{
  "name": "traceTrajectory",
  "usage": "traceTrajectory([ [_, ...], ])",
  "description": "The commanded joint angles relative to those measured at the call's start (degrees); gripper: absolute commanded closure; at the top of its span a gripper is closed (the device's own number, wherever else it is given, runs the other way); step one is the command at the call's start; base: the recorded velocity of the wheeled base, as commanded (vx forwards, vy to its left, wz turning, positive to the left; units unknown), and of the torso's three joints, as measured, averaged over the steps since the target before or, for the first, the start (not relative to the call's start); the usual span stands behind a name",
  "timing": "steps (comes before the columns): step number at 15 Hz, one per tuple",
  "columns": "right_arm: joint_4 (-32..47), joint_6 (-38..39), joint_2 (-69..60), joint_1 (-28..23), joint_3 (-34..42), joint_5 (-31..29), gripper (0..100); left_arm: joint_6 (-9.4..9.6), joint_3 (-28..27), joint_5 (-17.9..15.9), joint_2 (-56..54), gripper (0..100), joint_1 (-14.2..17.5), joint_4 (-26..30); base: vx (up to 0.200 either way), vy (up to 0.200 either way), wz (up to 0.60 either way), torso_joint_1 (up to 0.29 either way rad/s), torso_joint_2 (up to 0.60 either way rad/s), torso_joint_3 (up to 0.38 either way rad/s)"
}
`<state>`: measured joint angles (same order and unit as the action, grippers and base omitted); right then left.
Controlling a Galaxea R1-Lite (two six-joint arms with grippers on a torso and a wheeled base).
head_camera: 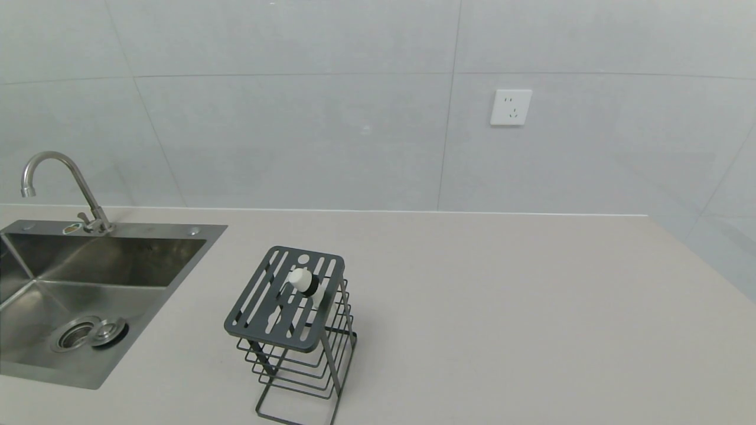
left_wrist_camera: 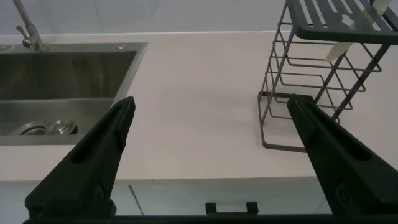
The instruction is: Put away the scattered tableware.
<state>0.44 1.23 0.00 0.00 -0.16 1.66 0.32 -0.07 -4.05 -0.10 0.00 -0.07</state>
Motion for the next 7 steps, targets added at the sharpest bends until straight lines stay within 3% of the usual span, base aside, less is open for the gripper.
traceTrajectory([
  [1, 0.0, 0.0, 0.1, 0.0, 0.0, 0.0, 0, 0.03, 0.1, 0.0, 0.1, 0, 0.0, 0.0, 0.0, 0.0, 0.0, 0.0, 0.0, 0.0],
  [7, 0.0, 0.0, 0.1, 0.0, 0.0, 0.0, 0, 0.03, 0.1, 0.0, 0.1, 0, 0.0, 0.0, 0.0, 0.0, 0.0, 0.0, 0.0, 0.0],
])
